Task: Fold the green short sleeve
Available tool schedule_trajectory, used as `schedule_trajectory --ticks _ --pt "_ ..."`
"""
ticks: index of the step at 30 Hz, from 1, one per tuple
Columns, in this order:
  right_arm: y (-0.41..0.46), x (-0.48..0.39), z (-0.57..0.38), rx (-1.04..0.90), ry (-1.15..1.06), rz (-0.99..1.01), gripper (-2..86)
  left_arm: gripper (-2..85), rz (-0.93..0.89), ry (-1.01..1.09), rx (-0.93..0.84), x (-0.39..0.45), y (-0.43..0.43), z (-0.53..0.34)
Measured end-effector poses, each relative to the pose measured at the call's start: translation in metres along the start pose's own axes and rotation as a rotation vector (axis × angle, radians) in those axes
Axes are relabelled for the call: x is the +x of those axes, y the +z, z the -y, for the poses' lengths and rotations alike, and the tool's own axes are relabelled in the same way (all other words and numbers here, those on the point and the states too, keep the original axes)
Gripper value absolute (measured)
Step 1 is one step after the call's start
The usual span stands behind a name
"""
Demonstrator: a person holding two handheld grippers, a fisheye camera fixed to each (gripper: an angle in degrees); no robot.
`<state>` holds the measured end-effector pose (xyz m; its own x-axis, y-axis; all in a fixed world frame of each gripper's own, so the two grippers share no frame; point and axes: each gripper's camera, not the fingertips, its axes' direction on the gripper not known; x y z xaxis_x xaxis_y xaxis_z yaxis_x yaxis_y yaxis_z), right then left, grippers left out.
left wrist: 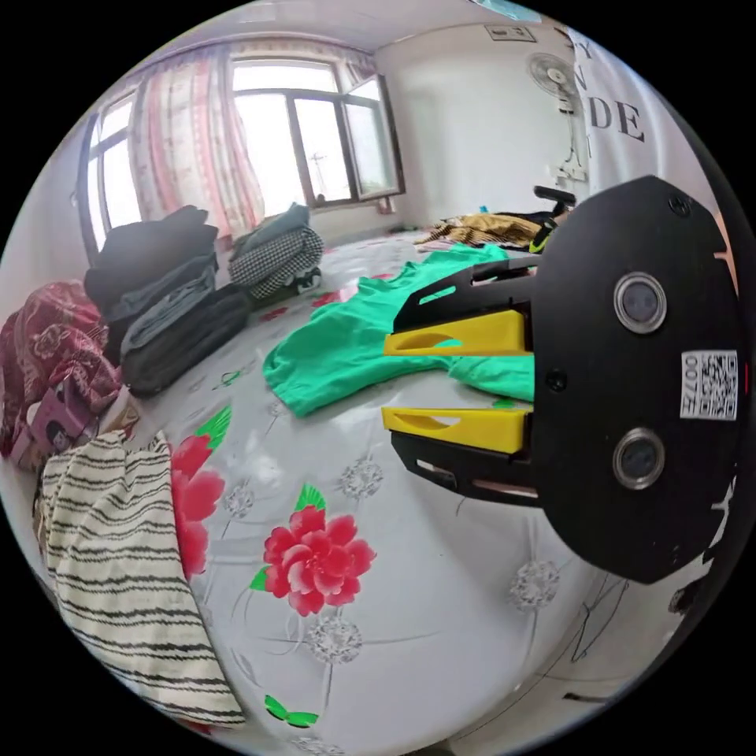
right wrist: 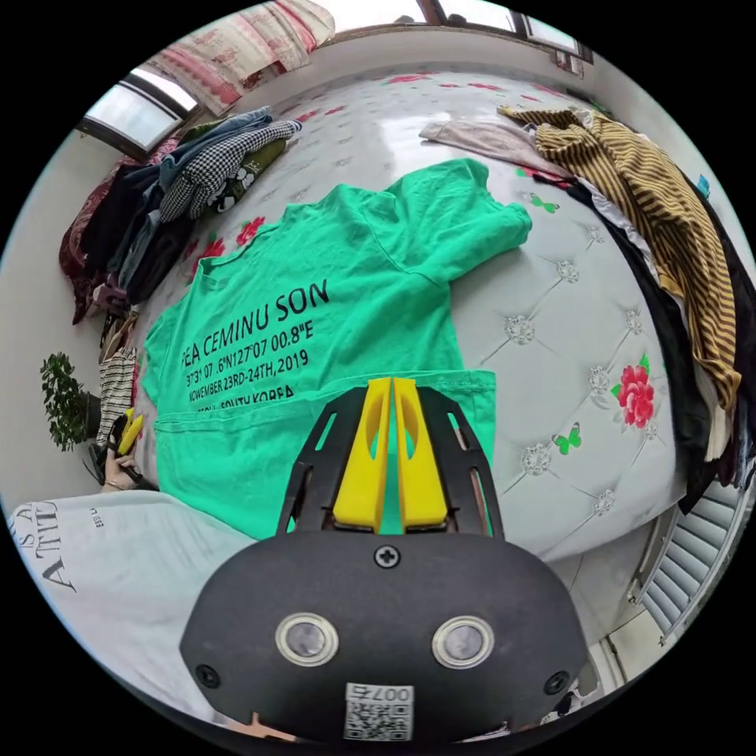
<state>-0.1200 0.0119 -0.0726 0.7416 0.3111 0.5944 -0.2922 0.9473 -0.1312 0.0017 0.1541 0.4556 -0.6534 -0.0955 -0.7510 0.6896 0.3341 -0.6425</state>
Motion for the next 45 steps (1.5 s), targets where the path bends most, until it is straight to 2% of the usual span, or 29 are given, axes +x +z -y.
schedule_trajectory --ticks 6,8,11,12,14,21,24,26,27,29,32,34,39,43,45 --pt "0.016 -0.077 0.003 -0.013 -0.156 0.037 -0.2 9.2 -0.185 -0.229 0.006 -0.053 0.022 0.053" --pt "0.021 -0.102 0.007 -0.019 -0.215 0.07 -0.3 5.6 -0.331 -0.369 0.049 -0.075 0.032 0.059" --pt "0.023 -0.123 0.014 -0.025 -0.267 0.088 -0.3 0.2 -0.405 -0.438 0.082 -0.085 0.039 0.059" --pt "0.023 -0.126 0.015 -0.027 -0.276 0.092 -0.3 -0.1 -0.429 -0.431 0.116 -0.084 0.036 0.057" --pt "0.023 -0.134 0.015 -0.031 -0.308 0.109 -0.3 -0.7 -0.522 -0.392 0.292 -0.077 0.018 0.044" --pt "0.04 -0.136 0.006 -0.082 -0.309 0.153 -0.3 -0.9 -0.547 -0.636 0.429 -0.104 0.018 -0.007" --pt "0.038 -0.133 0.004 -0.073 -0.308 0.165 -0.2 -0.9 -0.565 -0.451 0.39 -0.064 0.017 0.014" --pt "0.032 -0.128 0.004 -0.048 -0.299 0.183 -0.2 -0.7 -0.559 -0.026 0.222 0.016 0.024 0.041" --pt "0.031 -0.127 0.004 -0.042 -0.295 0.189 -0.2 -0.6 -0.555 0.113 0.157 0.042 0.028 0.044" --pt "0.032 -0.119 0.003 -0.029 -0.263 0.215 -0.2 0.3 -0.452 0.714 -0.175 0.147 0.06 0.02" --pt "0.042 -0.114 0.002 -0.037 -0.224 0.262 -0.1 4.7 -0.269 1.091 -0.469 0.202 0.113 -0.054" --pt "0.049 -0.117 0.002 -0.044 -0.221 0.277 -0.1 5.3 -0.243 1.134 -0.52 0.206 0.129 -0.084" --pt "0.073 -0.14 0.013 -0.081 -0.282 0.273 0.9 5.3 -0.27 1.036 -0.466 0.202 0.126 -0.116" --pt "0.096 -0.175 0.05 -0.1 -0.382 0.272 2.6 5.7 -0.055 1.117 -0.47 0.201 0.138 -0.139" --pt "0.108 -0.193 0.07 -0.095 -0.432 0.246 3.1 6.1 -0.021 1.163 -0.483 0.211 0.15 -0.146"
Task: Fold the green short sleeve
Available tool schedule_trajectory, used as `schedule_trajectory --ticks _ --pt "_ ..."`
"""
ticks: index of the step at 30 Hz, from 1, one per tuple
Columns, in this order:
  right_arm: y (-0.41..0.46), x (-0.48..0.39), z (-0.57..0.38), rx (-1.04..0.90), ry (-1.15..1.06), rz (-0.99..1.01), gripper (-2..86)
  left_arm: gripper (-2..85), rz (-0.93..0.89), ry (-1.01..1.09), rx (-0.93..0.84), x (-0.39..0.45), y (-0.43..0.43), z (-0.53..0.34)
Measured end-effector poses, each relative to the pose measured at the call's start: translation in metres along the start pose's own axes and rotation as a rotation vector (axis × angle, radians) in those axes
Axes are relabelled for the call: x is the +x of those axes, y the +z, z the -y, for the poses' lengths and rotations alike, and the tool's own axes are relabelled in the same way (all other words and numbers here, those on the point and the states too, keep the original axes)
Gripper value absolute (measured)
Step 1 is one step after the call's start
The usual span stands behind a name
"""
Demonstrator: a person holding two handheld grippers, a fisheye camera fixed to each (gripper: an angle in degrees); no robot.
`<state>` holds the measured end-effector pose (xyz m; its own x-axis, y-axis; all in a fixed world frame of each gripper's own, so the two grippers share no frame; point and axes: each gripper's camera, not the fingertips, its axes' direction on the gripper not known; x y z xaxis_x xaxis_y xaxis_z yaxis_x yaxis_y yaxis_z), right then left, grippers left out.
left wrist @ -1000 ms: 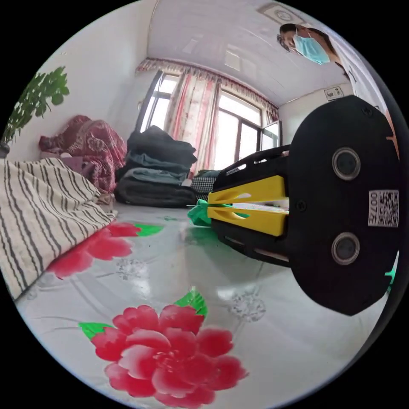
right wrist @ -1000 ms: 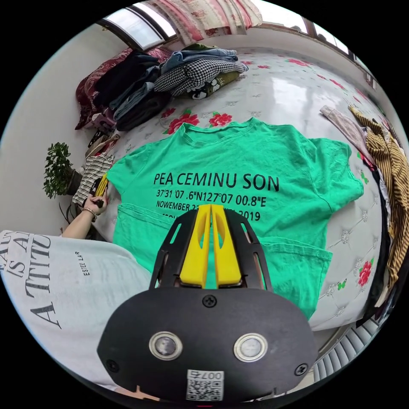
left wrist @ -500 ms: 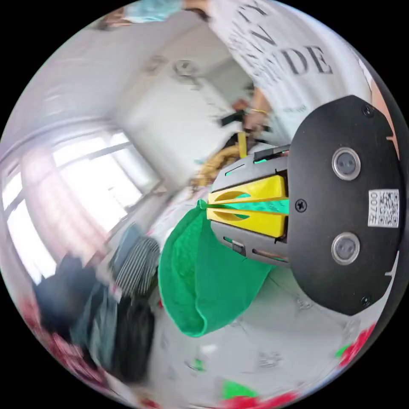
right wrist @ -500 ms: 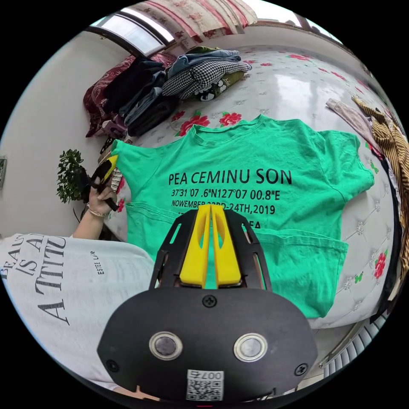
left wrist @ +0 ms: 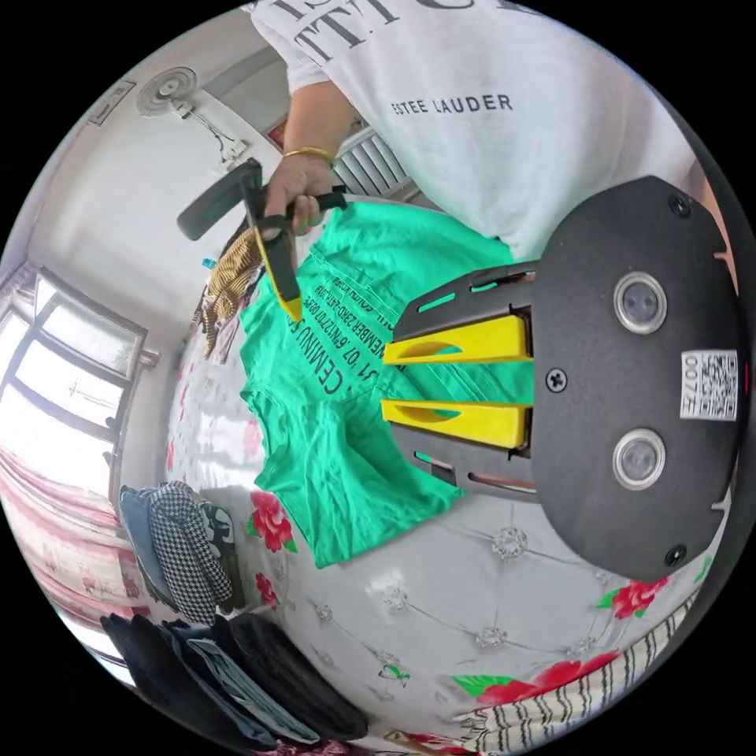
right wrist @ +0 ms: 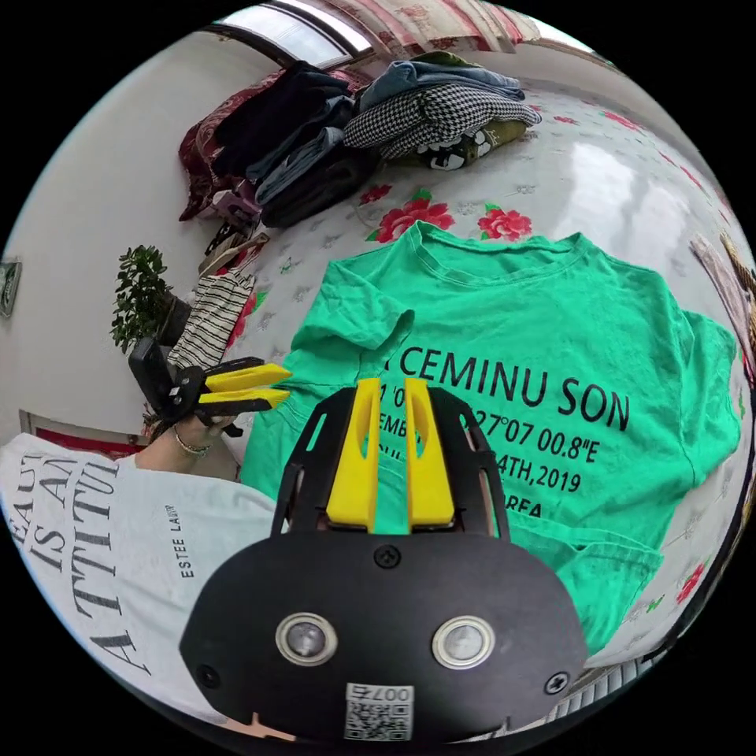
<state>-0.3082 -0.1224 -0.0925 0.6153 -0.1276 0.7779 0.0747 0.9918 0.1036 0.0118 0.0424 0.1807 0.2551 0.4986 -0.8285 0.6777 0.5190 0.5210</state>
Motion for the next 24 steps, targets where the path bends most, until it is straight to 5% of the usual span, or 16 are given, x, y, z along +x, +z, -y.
schedule_trajectory --ticks 8,18,24 --pt "0.076 -0.005 0.091 -0.132 -0.066 -0.102 3.3 4.5 0.033 -0.041 -0.214 0.012 0.099 0.054" --pt "0.088 0.032 0.127 -0.163 -0.061 -0.2 0.0 -0.2 0.007 0.064 -0.003 0.05 0.054 0.055" --pt "0.07 0.057 0.127 -0.075 0.003 0.031 0.8 -0.4 -0.015 0.064 -0.164 0.061 0.099 0.06"
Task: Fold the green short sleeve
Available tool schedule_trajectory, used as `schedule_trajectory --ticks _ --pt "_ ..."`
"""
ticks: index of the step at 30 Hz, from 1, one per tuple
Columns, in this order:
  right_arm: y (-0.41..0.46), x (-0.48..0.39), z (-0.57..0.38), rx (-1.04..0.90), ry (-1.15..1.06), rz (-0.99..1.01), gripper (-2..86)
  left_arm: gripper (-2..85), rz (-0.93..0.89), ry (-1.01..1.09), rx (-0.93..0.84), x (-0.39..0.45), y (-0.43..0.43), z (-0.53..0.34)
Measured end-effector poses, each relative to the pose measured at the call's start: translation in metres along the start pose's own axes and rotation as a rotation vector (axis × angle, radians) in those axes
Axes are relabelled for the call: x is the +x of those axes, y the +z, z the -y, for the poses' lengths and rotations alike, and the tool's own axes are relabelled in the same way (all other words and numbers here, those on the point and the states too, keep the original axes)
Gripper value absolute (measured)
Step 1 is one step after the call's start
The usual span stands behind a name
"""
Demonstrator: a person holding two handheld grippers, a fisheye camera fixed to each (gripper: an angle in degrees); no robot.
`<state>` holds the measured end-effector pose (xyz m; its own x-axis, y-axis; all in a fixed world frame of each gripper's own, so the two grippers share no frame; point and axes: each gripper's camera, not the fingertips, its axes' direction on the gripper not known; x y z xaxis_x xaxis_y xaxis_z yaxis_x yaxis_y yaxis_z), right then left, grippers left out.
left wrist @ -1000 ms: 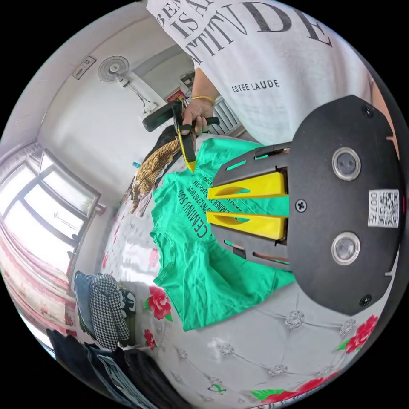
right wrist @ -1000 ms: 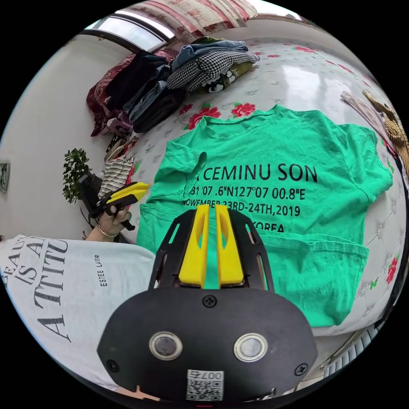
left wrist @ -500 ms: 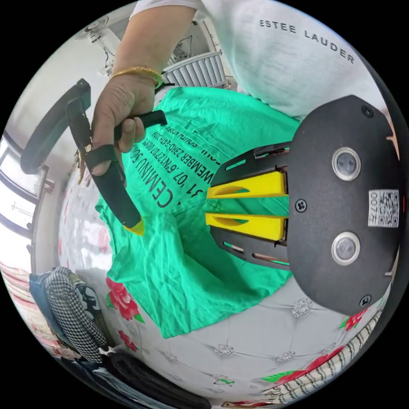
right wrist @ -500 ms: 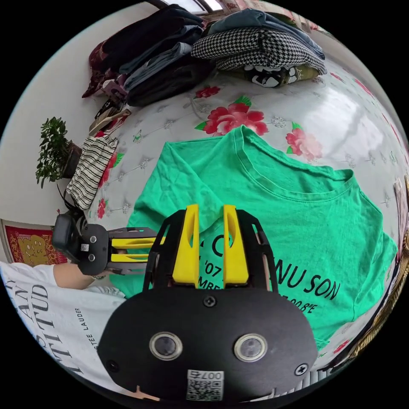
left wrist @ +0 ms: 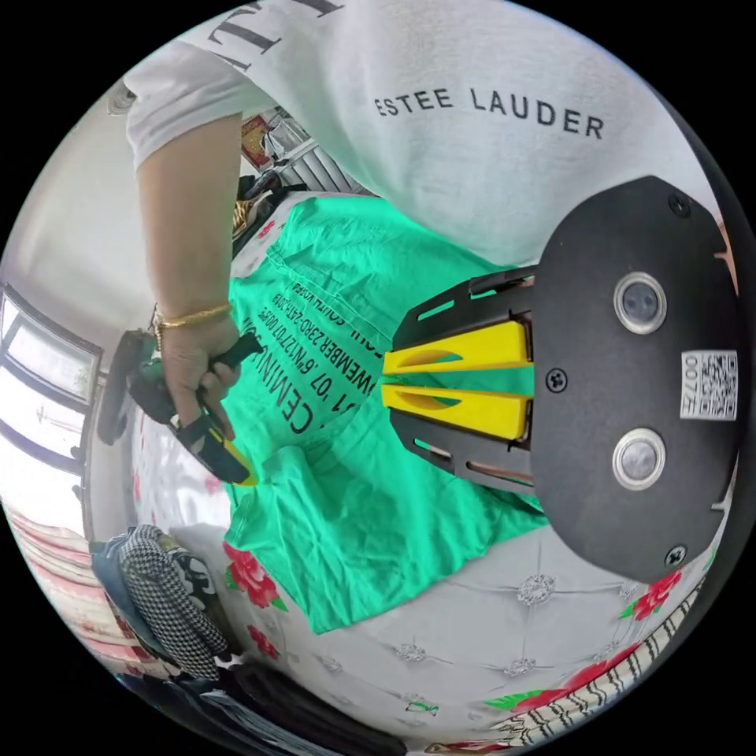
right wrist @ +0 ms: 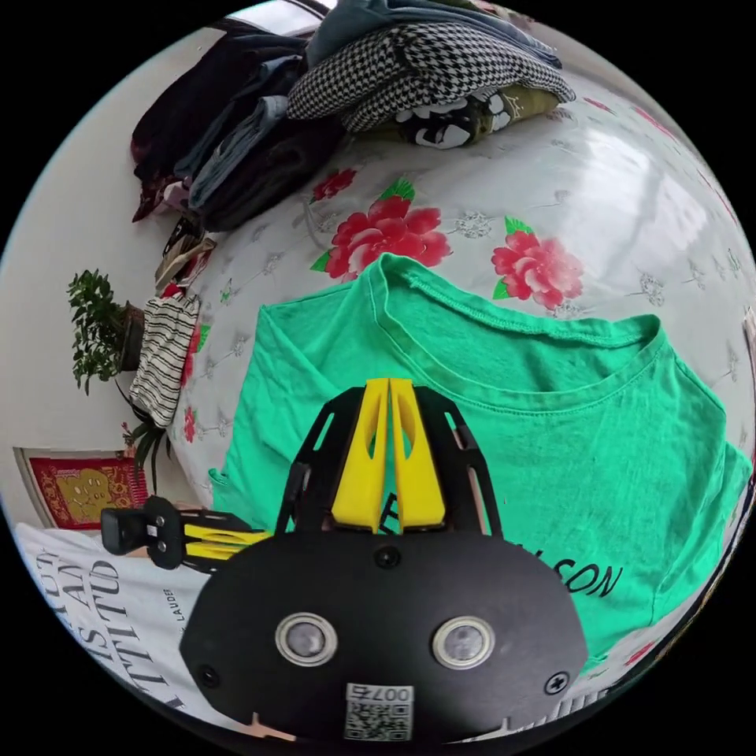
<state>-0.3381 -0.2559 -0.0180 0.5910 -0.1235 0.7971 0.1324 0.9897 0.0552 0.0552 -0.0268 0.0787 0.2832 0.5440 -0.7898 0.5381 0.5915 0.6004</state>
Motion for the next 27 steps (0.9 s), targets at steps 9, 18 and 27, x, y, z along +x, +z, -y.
schedule_trajectory --ticks 9,18,27 --pt "0.02 -0.031 -0.018 -0.125 -0.279 -0.19 0.5 2.6 0.141 -0.006 0.07 0.013 -0.009 0.021" --pt "0.003 -0.004 -0.01 -0.116 -0.246 -0.129 -0.1 -0.2 0.155 -0.053 -0.074 0.006 0.01 0.054" --pt "-0.057 0.043 -0.041 0.075 -0.077 -0.007 0.9 5.5 0.143 -0.173 -0.136 -0.008 0.022 0.053"
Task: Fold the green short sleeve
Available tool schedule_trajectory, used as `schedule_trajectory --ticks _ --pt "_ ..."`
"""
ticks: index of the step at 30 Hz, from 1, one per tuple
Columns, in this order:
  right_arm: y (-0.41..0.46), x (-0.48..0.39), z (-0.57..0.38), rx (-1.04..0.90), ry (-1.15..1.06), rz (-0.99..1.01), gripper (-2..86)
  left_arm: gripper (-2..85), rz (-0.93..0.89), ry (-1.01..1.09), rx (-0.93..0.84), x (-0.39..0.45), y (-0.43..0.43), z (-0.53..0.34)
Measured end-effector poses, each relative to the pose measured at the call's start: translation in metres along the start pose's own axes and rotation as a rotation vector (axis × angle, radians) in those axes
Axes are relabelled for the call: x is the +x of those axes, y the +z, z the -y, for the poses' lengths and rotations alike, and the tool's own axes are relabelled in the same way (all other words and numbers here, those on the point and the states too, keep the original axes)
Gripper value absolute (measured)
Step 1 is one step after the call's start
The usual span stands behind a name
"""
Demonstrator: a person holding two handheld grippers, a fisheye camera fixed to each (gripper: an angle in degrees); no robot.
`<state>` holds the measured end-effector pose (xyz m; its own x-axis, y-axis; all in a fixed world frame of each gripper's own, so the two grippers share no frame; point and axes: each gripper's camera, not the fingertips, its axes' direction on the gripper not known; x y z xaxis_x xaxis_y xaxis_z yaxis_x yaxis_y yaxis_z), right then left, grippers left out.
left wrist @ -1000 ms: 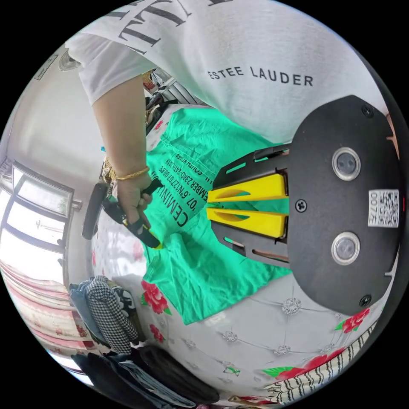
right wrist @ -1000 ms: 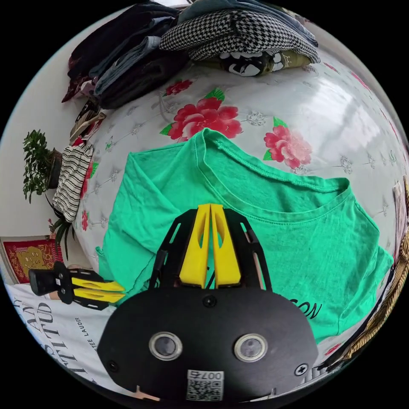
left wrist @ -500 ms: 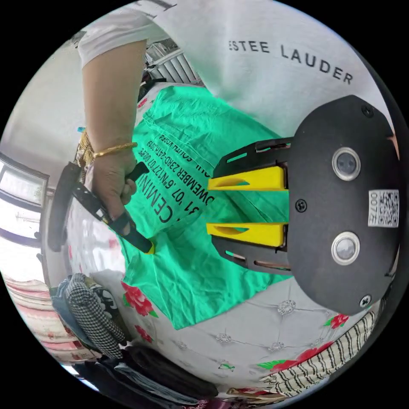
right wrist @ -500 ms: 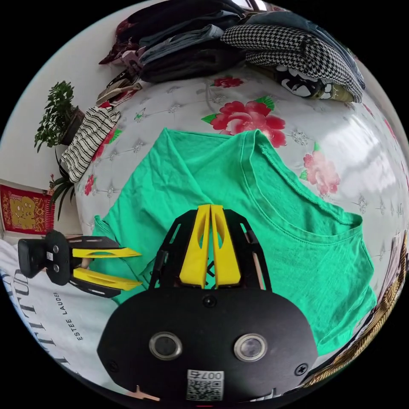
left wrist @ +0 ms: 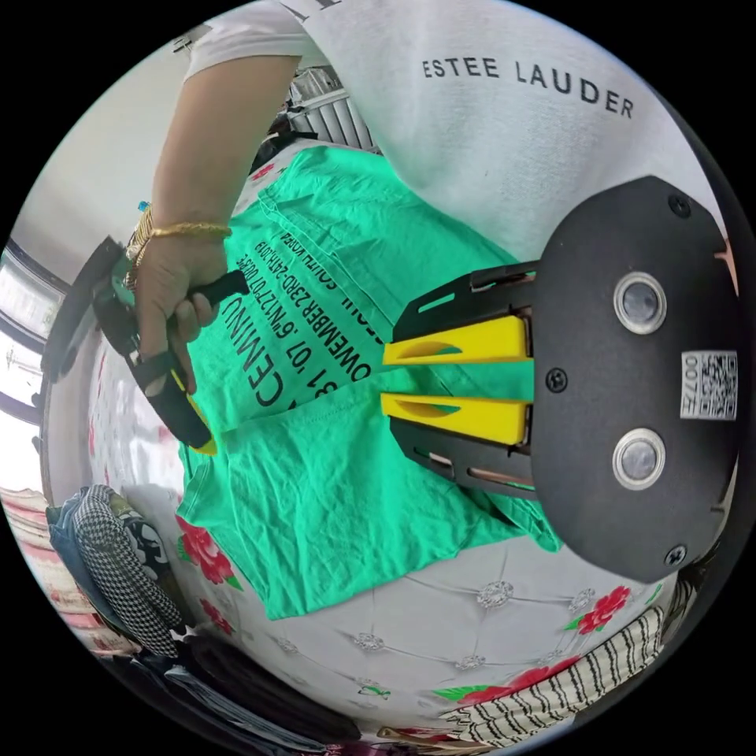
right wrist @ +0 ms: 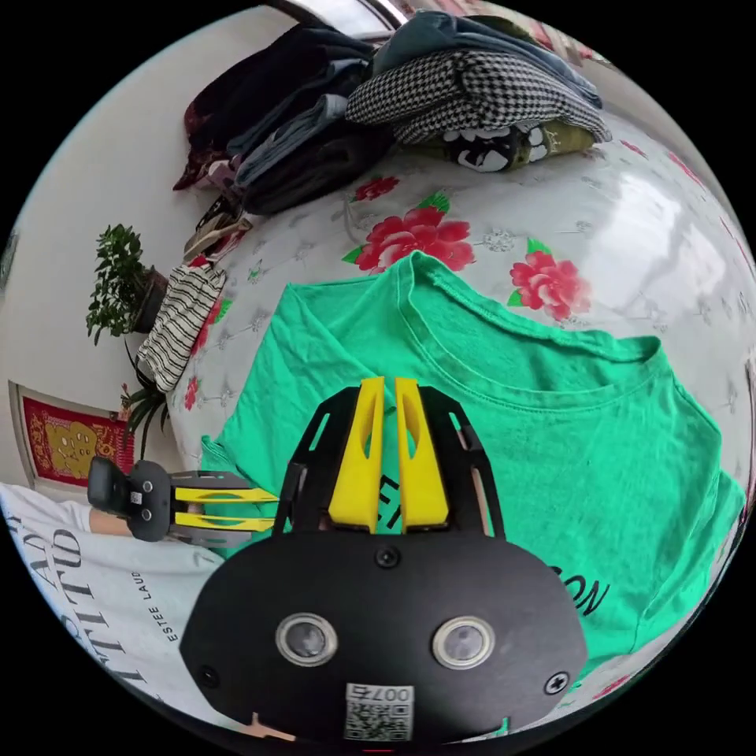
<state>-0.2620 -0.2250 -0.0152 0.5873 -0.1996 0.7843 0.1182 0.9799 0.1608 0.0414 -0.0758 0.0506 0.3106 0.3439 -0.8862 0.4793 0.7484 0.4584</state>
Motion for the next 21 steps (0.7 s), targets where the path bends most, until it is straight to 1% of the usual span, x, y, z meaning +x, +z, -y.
schedule_trajectory --ticks 2,3,4,5,6,8,10,12,13,15,19,21 --pt "-0.05 0.041 -0.038 0.146 0.156 0.033 1.9 4.9 0.017 0.015 -0.003 -0.001 0.001 0.005" --pt "-0.064 0.054 -0.051 0.186 0.206 0.031 2.2 4.8 0.019 0.02 -0.004 -0.002 0.001 0.006" --pt "-0.094 0.083 -0.08 0.28 0.32 0.015 2.8 4.8 0.02 0.029 -0.011 -0.003 0.001 0.007" --pt "-0.123 0.113 -0.113 0.372 0.448 -0.025 3.4 4.8 0.021 0.034 -0.016 -0.004 0.0 0.008" --pt "-0.138 0.128 -0.13 0.414 0.515 -0.054 3.6 4.8 0.022 0.036 -0.017 -0.004 0.0 0.009" --pt "-0.192 0.178 -0.201 0.558 0.765 -0.204 4.6 4.9 0.031 0.037 -0.022 -0.005 -0.001 0.01" --pt "-0.221 0.206 -0.246 0.643 0.893 -0.245 5.2 4.9 0.035 0.016 -0.03 -0.006 -0.003 0.012" --pt "-0.233 0.231 -0.276 0.68 0.957 -0.178 5.7 5.0 0.027 -0.01 -0.013 -0.007 -0.008 0.013" --pt "-0.233 0.246 -0.287 0.684 0.98 -0.105 6.1 4.9 0.019 -0.032 0.016 -0.008 -0.015 0.013" --pt "-0.227 0.263 -0.295 0.693 0.992 -0.017 6.3 4.7 0.006 -0.065 0.051 -0.011 -0.026 0.012" --pt "-0.204 0.289 -0.301 0.717 1.061 0.207 2.6 3.1 0.015 -0.146 0.079 -0.023 -0.045 0.01" --pt "-0.214 0.284 -0.298 0.784 1.029 0.241 1.0 2.4 0.04 -0.174 0.086 -0.028 -0.052 0.007"
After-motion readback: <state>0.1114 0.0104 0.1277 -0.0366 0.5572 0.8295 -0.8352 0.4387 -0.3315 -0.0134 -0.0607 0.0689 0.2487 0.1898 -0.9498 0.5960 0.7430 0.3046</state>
